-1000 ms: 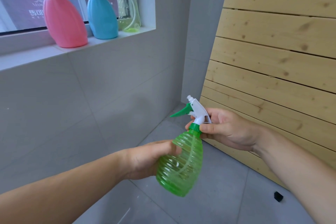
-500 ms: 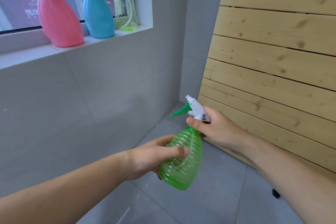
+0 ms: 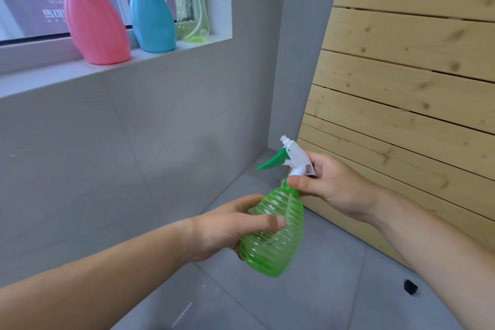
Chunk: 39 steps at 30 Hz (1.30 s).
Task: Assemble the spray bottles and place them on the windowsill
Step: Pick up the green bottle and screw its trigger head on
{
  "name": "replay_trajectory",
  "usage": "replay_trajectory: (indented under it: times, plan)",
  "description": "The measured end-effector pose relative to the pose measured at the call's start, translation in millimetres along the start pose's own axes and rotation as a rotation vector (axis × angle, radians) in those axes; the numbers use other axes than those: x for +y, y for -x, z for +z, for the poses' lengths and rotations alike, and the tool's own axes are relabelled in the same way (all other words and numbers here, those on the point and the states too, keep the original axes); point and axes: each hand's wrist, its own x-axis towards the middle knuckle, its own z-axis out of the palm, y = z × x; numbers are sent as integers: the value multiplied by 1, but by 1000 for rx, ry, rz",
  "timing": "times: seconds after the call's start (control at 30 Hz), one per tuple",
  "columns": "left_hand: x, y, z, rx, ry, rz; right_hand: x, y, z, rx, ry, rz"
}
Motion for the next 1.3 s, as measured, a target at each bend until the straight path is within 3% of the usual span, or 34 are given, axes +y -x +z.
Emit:
replay_trajectory:
  times: [0.13, 0.43, 0.6, 0.8, 1.0, 1.3]
  plan:
    - [-2, -1, 1, -9, -5, -21, 6, -3, 12, 75, 65, 23]
    - [-2, 0, -5, -40, 101, 49, -4, 0, 7, 36, -380, 61]
    - [1, 2, -4, -50, 153, 84, -8, 2, 6, -60, -447, 48]
    - [5, 2, -2, -1, 107, 113, -5, -3, 18, 121, -339, -23]
    - [10, 1, 3, 218, -6, 132, -1, -10, 27, 267, -330, 35]
    - [8, 3, -4, -34, 202, 93, -14, -4, 22, 178, -510, 44]
